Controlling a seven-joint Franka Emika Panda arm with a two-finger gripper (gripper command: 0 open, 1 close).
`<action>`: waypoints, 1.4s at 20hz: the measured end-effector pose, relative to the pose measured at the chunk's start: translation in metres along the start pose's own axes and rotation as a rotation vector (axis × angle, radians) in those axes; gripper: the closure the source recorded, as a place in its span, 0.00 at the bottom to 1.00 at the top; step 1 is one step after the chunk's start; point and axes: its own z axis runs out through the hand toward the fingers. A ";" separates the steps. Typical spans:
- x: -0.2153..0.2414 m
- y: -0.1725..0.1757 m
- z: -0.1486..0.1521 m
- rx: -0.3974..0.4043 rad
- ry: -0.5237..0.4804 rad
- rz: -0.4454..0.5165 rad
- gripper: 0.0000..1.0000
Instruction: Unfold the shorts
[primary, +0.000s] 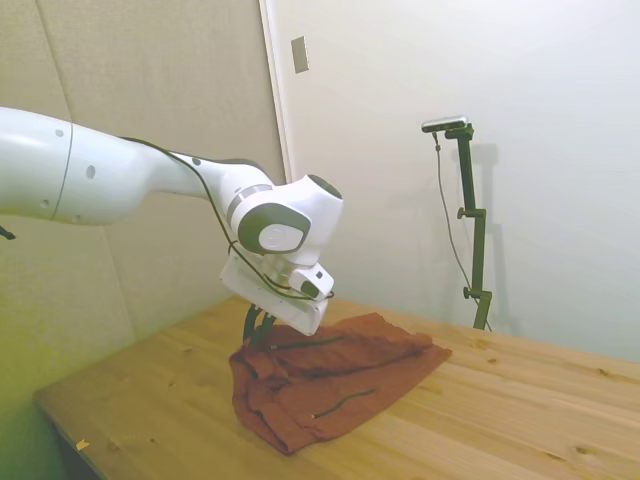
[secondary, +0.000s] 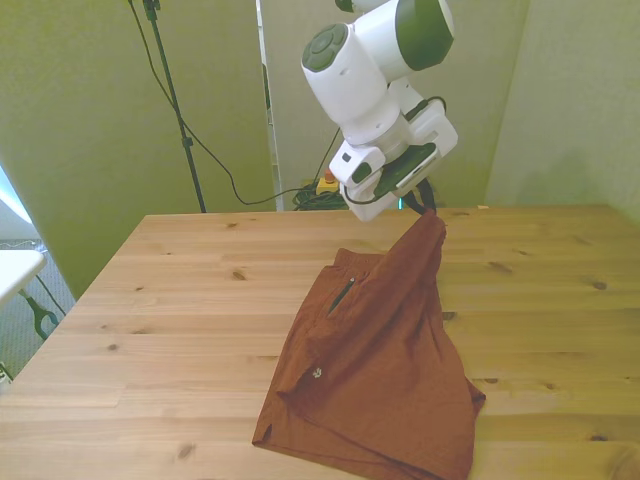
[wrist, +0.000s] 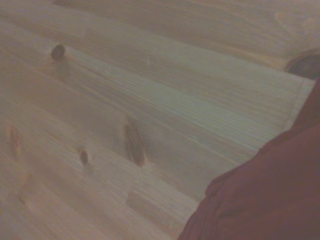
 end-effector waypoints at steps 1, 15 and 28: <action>-0.004 -0.003 0.006 -0.006 -0.001 -0.006 1.00; -0.016 -0.033 0.040 -0.055 0.002 -0.001 0.00; 0.024 -0.071 0.034 0.010 0.215 0.203 0.00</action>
